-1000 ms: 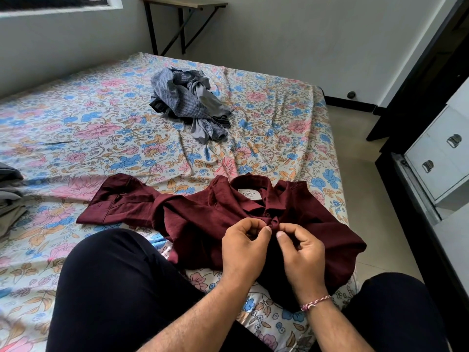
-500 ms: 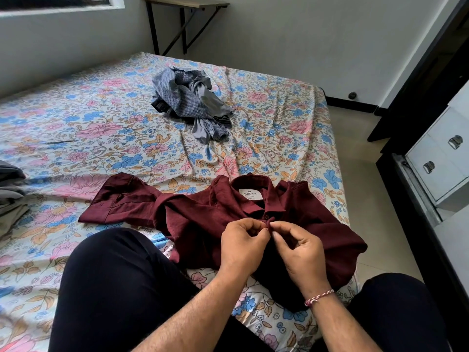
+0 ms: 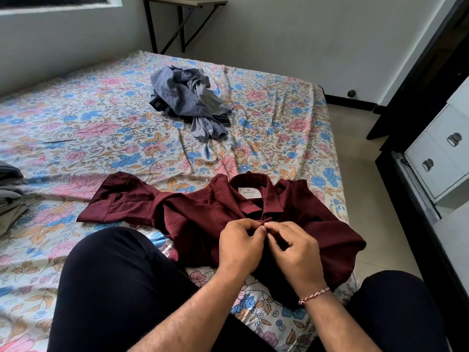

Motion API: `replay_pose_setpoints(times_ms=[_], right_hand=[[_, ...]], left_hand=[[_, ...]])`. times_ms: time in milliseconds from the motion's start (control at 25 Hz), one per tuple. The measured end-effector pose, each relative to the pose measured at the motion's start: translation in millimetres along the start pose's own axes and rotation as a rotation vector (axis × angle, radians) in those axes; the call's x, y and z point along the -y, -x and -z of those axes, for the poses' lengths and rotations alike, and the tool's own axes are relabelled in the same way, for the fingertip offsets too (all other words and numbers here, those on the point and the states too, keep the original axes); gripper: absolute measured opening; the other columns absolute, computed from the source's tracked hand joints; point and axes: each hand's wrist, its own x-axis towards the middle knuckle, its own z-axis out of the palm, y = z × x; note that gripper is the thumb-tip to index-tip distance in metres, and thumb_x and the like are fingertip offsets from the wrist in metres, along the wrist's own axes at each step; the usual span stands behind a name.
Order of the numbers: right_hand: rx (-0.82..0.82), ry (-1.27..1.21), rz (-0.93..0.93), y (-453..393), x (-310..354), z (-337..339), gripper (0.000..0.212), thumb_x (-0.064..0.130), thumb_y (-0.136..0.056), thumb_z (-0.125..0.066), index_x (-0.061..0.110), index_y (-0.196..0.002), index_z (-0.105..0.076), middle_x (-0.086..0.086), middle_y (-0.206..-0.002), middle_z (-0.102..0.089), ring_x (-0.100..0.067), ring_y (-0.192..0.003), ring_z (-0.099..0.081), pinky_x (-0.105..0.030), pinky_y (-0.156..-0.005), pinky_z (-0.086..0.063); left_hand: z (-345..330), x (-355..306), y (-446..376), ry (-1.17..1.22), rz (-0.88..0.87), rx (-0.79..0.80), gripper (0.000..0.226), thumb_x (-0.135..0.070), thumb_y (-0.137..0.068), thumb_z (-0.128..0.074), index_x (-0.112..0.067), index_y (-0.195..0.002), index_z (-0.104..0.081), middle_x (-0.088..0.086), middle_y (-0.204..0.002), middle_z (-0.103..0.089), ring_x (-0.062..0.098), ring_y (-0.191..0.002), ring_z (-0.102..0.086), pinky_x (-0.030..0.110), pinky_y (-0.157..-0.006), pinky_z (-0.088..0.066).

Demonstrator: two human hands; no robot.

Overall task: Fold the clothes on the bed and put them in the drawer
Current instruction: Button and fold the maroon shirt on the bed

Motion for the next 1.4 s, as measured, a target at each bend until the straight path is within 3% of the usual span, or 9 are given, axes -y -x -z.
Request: replay_pose_setpoints(times_ms=[160,360,520,640,760,920,1040,1200,1400], right_hand=[[-0.045,0.071,0.088,-7,0,1,0.02,0.003,-0.086,-0.079,0.011,-0.104,-0.079,0.004,-0.097,-0.075,-0.008,-0.087,-0.072,-0.022,-0.083,-0.057],[-0.108,-0.697,-0.594,-6,0,-1,0.013,0.001,-0.091,-0.073,0.012,-0.088,-0.079,-0.009,-0.09,-0.079,-0.035,-0.092,-0.075,-0.038,-0.083,-0.061],[0.086,-0.529,-0.422,-4,4,-1,0.028,0.006,-0.093,-0.074,0.022,-0.116,-0.071,0.002,-0.1,-0.077,-0.017,-0.097,-0.073,-0.032,-0.087,-0.058],[0.102,-0.232,-0.348,-5,4,1,0.025,0.013,-0.09,-0.077,0.028,-0.11,-0.074,0.013,-0.084,-0.074,-0.007,-0.082,-0.071,-0.029,-0.077,-0.059],[0.133,-0.163,-0.35,-13,3,15,0.01,0.018,-0.088,-0.08,0.027,-0.085,-0.077,0.019,-0.081,-0.074,-0.003,-0.081,-0.07,-0.024,-0.076,-0.056],[0.461,-0.141,-0.327,-46,-8,55,0.012,0.027,-0.085,-0.083,0.027,-0.076,-0.075,0.013,-0.078,-0.074,-0.003,-0.076,-0.068,-0.019,-0.074,-0.051],[0.496,-0.243,-0.327,-78,-18,76,0.006,0.023,-0.083,-0.082,0.025,-0.081,-0.077,0.007,-0.082,-0.076,-0.005,-0.076,-0.069,-0.016,-0.074,-0.052],[0.361,-0.235,-0.472,-142,-32,74,0.018,0.028,-0.073,-0.087,0.015,-0.073,-0.074,0.004,-0.066,-0.069,-0.004,-0.06,-0.06,-0.026,-0.064,-0.049],[-0.313,0.084,-0.221,-268,9,100,0.028,0.041,-0.078,-0.088,0.017,-0.077,-0.073,0.005,-0.073,-0.072,-0.012,-0.067,-0.065,-0.033,-0.069,-0.054]], left_hand=[[9,-3,-10,0.0,-0.068,0.069,0.013,-0.022,-0.091,-0.076,-0.024,-0.078,-0.078,-0.011,-0.07,-0.074,0.001,-0.064,-0.067,0.025,-0.067,-0.056],[-1,-8,0,0.334,0.085,0.195,0.016,-0.015,-0.096,-0.072,-0.013,-0.081,-0.075,-0.005,-0.061,-0.066,0.011,-0.056,-0.058,0.025,-0.056,-0.049],[-3,-4,-7,0.03,-0.113,0.006,0.014,-0.027,-0.102,-0.06,-0.025,-0.091,-0.068,-0.008,-0.083,-0.073,0.012,-0.08,-0.068,0.036,-0.077,-0.055],[5,-12,-15,-0.159,-0.187,-0.001,0.012,-0.032,-0.107,-0.049,-0.026,-0.1,-0.057,-0.007,-0.091,-0.071,0.019,-0.087,-0.067,0.039,-0.078,-0.052],[34,-30,-37,-0.478,-0.363,0.376,0.016,-0.042,-0.1,-0.062,-0.028,-0.092,-0.061,-0.01,-0.079,-0.066,0.012,-0.079,-0.066,0.031,-0.069,-0.048],[89,-67,-82,-0.815,-0.515,0.834,0.016,-0.036,-0.084,-0.084,-0.026,-0.092,-0.074,-0.016,-0.069,-0.062,-0.005,-0.06,-0.055,0.015,-0.059,-0.039],[110,-77,-116,-0.797,-0.686,0.658,0.018,-0.014,-0.089,-0.075,-0.025,-0.103,-0.08,-0.018,-0.084,-0.072,-0.006,-0.074,-0.063,0.021,-0.072,-0.047],[117,-106,-168,-0.45,-0.539,0.578,0.011,-0.011,-0.097,-0.072,-0.019,-0.1,-0.079,-0.006,-0.092,-0.078,0.009,-0.089,-0.072,0.028,-0.081,-0.057],[106,-204,-218,-0.529,-0.848,-0.138,0.01,-0.016,-0.082,-0.072,-0.021,-0.091,-0.073,-0.001,-0.094,-0.068,0.023,-0.094,-0.064,0.034,-0.085,-0.05]])
